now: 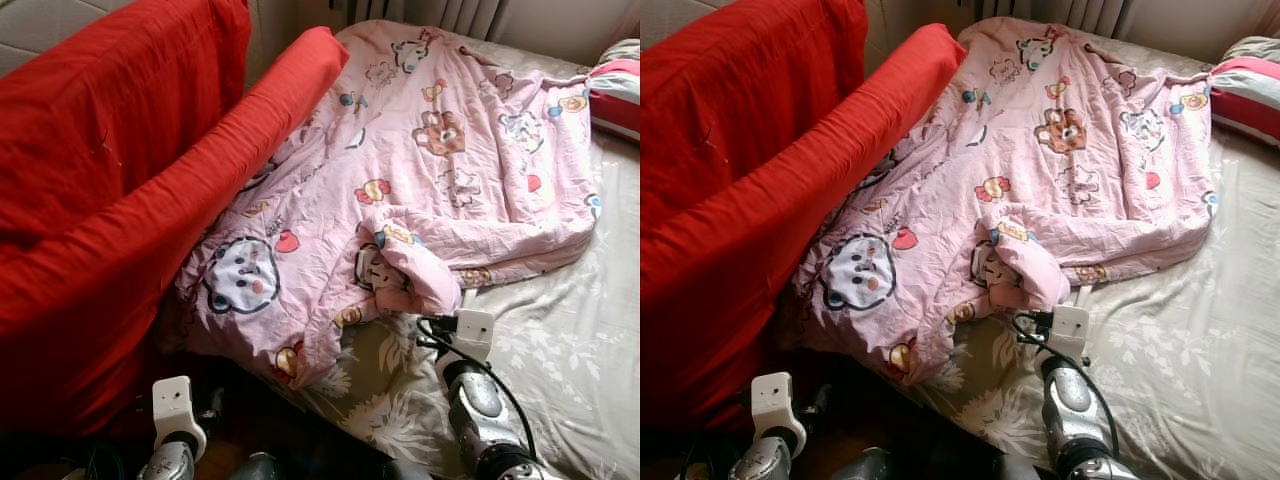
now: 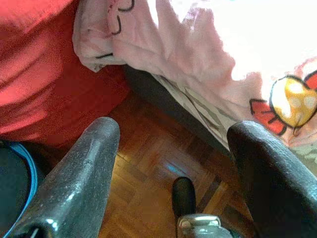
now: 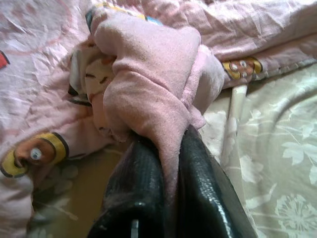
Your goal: Clean up the room
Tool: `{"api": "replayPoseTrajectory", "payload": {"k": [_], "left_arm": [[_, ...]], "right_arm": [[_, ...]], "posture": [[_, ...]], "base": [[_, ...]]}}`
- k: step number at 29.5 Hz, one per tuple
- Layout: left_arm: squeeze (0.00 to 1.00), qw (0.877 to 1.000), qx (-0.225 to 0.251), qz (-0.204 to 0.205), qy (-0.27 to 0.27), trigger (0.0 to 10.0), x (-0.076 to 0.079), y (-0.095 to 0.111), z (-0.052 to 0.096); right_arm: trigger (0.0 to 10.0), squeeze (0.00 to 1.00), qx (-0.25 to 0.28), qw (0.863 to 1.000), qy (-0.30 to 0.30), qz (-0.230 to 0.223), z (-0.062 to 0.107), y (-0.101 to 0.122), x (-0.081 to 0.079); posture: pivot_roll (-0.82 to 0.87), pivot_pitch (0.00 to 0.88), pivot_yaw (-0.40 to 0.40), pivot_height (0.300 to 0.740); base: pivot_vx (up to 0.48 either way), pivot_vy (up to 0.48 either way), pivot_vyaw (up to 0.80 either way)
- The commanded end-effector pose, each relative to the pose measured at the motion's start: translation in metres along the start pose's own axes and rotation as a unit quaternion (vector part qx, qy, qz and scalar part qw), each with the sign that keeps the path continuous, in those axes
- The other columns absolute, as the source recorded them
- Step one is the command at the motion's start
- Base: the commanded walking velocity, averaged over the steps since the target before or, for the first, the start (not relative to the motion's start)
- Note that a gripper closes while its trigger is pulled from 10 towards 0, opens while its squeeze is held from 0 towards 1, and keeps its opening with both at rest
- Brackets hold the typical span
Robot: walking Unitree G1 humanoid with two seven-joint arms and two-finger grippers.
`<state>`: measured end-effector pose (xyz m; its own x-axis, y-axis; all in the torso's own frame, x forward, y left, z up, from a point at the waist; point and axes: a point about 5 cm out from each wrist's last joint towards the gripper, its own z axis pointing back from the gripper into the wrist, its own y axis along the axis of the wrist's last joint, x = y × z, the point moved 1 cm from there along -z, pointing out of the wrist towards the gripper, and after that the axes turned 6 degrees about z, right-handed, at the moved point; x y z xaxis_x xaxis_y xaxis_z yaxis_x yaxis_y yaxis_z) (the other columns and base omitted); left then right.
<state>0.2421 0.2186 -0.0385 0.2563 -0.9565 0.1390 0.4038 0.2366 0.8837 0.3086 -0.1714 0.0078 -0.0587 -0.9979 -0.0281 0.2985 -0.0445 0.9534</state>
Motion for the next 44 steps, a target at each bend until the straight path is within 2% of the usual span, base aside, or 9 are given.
{"api": "replayPoseTrajectory", "payload": {"k": [1, 14, 21, 36, 44], "left_arm": [[0.00, 1.000, -0.024, 0.001, 0.007, 10.0, -0.004, -0.015, 0.007], [0.00, 1.000, -0.025, -0.004, 0.000, 10.0, -0.001, -0.016, 0.007], [0.00, 1.000, -0.029, -0.008, 0.000, 10.0, -0.001, -0.017, 0.008], [0.00, 0.999, -0.035, -0.023, -0.010, 10.0, 0.001, -0.019, 0.008], [0.00, 0.999, -0.038, -0.027, -0.014, 10.0, 0.003, -0.020, 0.008]], "right_arm": [[10.0, 0.00, -0.015, 1.000, -0.004, 0.004, 0.005, -0.010, 0.002], [10.0, 0.00, 0.002, 1.000, -0.019, 0.007, 0.005, -0.006, 0.005], [10.0, 0.00, 0.032, 0.998, -0.048, 0.019, 0.001, 0.009, 0.018], [10.0, 0.00, 0.045, 0.996, -0.066, 0.028, 0.002, 0.012, 0.022], [10.0, 0.00, 0.047, 0.996, -0.074, 0.031, 0.002, 0.012, 0.023]], "posture": [[0.07, 0.256, -0.028, 0.740], [0.07, 0.254, -0.029, 0.740], [0.07, 0.250, -0.029, 0.740], [0.07, 0.249, -0.026, 0.740], [0.07, 0.250, -0.025, 0.740]], "base": [[-0.319, 0.000, 0.00], [-0.316, 0.000, 0.00], [0.000, 0.000, 0.00], [0.000, 0.000, 0.00], [0.000, -0.292, 0.00]]}}
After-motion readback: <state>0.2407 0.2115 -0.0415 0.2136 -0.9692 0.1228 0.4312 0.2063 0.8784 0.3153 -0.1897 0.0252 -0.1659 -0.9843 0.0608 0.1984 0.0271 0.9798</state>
